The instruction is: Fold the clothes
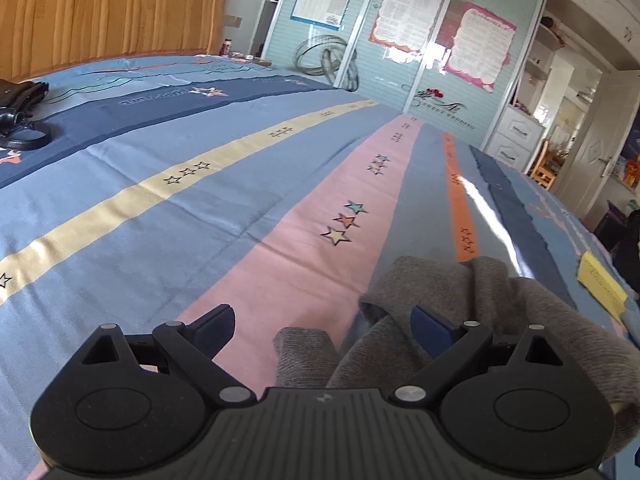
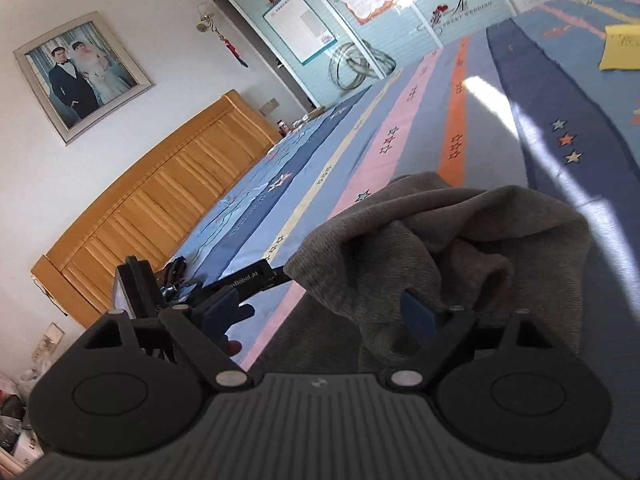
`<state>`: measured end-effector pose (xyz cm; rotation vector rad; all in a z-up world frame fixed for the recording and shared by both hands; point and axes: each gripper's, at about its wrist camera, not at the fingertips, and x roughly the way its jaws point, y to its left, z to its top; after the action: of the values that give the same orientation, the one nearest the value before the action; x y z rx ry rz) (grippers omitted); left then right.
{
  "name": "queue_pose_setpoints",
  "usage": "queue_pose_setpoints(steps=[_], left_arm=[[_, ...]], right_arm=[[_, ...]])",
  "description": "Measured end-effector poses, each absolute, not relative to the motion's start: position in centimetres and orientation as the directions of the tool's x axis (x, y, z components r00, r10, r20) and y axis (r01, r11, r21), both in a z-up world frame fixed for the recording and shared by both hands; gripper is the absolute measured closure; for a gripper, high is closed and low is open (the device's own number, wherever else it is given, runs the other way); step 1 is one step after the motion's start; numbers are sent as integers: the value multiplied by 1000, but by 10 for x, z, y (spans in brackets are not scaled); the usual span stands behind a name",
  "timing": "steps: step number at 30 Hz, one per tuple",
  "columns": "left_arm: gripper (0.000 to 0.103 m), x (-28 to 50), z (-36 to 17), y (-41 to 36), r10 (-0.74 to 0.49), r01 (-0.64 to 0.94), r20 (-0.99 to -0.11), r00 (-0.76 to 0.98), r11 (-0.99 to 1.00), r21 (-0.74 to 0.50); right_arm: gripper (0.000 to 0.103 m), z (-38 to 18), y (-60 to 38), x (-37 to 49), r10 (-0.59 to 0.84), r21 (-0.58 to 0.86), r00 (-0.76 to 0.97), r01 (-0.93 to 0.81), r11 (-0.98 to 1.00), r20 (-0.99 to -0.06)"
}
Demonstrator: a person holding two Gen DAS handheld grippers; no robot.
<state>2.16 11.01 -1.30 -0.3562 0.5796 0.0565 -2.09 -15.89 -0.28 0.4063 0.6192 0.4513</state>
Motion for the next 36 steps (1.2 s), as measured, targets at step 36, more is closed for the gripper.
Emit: queue_pose_setpoints(steps=[36], left_arm=[[5, 28, -23, 92, -366, 86, -449, 815, 844, -530]], right_arm=[[38, -106, -242, 20, 394, 618, 756, 17, 786, -522]])
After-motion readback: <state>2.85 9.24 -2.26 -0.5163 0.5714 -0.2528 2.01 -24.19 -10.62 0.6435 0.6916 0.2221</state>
